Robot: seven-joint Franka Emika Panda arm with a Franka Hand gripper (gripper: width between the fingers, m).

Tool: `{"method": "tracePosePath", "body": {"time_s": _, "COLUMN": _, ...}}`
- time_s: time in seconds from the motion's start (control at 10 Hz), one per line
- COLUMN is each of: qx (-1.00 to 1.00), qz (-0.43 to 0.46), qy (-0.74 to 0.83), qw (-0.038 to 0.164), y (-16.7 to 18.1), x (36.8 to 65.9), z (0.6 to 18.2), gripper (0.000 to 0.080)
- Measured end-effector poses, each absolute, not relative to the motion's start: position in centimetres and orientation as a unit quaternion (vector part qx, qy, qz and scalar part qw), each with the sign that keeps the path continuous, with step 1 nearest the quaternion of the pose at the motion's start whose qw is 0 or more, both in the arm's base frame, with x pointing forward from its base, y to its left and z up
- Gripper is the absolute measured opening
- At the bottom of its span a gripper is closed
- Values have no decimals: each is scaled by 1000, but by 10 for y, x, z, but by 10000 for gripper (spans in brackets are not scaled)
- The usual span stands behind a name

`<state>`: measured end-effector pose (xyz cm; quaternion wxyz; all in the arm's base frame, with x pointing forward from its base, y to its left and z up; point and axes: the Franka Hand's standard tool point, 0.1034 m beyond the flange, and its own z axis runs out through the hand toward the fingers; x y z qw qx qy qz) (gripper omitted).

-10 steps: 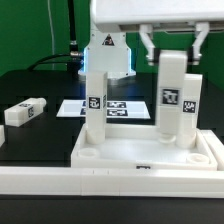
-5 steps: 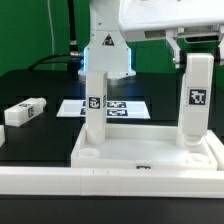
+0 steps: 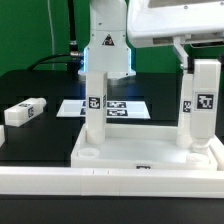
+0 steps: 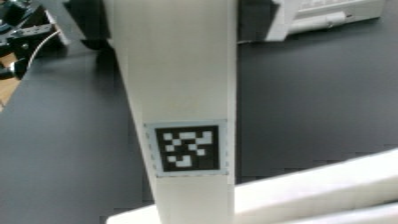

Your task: Assemble desk

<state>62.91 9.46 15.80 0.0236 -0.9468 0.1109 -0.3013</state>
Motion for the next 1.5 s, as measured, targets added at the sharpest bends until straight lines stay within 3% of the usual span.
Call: {"method": "tracePosePath", "body": {"time_s": 1.5, "qx": -951, "qz": -290, "qy": 103, "qw": 11, "y": 96, "x": 621, "z": 126, "gripper": 291}}
